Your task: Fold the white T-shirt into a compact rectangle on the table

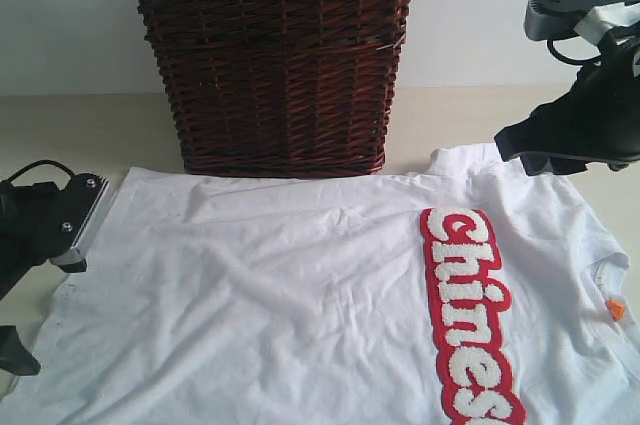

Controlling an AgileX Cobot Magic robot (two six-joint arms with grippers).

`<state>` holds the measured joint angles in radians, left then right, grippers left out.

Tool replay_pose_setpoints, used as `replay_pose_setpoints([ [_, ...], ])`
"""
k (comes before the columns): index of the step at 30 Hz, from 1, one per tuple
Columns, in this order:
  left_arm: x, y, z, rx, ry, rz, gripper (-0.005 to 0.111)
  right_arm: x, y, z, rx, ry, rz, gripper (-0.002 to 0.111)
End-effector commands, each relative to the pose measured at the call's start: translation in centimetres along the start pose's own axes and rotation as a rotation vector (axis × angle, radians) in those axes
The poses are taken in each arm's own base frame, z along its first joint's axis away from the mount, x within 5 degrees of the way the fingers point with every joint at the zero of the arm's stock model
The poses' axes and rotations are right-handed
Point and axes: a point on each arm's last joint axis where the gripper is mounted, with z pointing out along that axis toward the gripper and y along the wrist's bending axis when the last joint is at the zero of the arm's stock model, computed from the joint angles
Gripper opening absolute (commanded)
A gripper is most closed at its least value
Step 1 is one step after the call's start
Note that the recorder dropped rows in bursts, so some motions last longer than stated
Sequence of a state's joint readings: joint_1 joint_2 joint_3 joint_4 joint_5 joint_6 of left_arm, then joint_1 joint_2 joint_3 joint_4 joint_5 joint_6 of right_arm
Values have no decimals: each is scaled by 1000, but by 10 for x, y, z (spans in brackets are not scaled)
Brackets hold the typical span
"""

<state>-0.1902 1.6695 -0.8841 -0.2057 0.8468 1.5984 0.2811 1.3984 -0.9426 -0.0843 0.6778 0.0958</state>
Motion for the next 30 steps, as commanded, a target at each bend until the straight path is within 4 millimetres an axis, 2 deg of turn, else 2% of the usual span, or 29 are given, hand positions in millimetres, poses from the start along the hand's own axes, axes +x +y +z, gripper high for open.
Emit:
replay_pose_setpoints([
  [1, 4, 12, 18, -47, 7, -3, 105, -3, -1, -3, 2, -28, -8, 46],
  [5, 14, 17, 38, -9, 64, 30, 105, -3, -1, -3, 2, -31, -16, 46],
  [9, 15, 21, 49, 23, 67, 0, 105, -3, -1, -3, 2, -31, -18, 46],
  [12, 17, 28, 53, -38, 74, -14, 105, -3, -1, -3, 0, -24, -18, 46],
  [15, 16, 31, 49, -80, 74, 26, 105, -4, -1, -3, 0, -31, -18, 46],
  [19, 15, 26, 44, -38, 76, 68, 105, -4, -1, -3, -1, -35, -21, 46],
  [26, 14, 12, 43, 105, 60, 37, 105, -3, -1, -3, 1, -21, -20, 46],
  [30, 14, 13, 44, 104, 61, 22, 105, -2, -1, -3, 0, -17, -19, 46],
])
